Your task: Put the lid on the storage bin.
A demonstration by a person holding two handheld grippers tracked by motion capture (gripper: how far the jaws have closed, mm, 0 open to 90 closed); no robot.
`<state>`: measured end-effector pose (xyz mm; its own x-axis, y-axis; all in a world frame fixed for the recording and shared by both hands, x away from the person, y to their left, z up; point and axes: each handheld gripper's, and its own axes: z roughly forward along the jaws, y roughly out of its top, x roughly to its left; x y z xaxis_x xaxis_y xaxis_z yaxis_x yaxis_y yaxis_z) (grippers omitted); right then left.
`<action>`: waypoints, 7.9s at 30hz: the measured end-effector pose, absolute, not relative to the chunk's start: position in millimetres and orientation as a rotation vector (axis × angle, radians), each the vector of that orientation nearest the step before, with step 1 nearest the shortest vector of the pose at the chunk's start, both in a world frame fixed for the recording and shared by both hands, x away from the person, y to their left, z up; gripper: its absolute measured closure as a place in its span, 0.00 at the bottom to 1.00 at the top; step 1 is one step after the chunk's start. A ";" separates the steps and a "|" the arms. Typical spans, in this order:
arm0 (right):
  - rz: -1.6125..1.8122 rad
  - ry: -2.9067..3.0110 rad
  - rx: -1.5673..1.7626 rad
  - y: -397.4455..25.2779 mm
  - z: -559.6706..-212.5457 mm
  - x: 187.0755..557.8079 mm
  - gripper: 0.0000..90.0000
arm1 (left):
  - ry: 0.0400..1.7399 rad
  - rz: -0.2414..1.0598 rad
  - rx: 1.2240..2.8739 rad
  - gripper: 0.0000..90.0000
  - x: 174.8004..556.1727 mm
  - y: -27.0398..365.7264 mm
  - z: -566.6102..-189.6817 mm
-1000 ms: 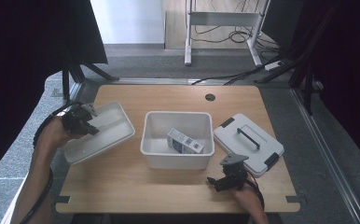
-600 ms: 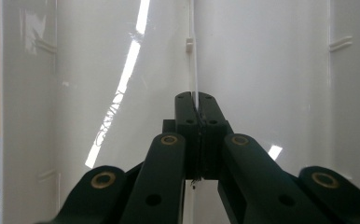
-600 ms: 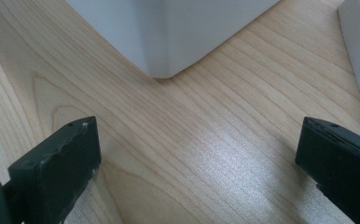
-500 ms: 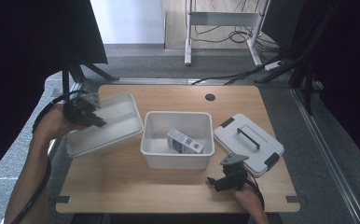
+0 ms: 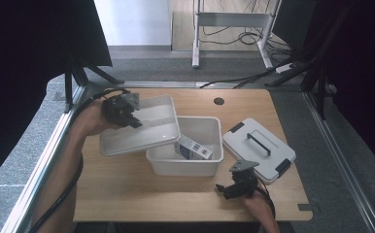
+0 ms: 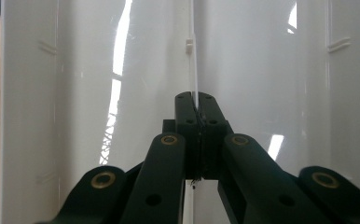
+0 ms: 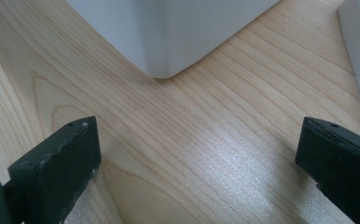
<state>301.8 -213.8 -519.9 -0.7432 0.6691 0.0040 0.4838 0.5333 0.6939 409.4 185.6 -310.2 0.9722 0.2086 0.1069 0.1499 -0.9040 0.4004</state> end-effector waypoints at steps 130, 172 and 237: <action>0.396 2.657 1.058 -298.3 -426.1 427.6 0.93 | 0.924 0.307 2.257 0.00 281.9 205.5 -522.2; 0.720 2.870 0.253 -200.0 -278.0 396.0 0.93 | 0.916 0.307 2.245 0.03 280.9 205.6 -521.9; 0.859 2.680 0.663 -206.8 -336.1 391.6 0.15 | 0.916 0.312 2.236 0.07 278.3 205.7 -521.6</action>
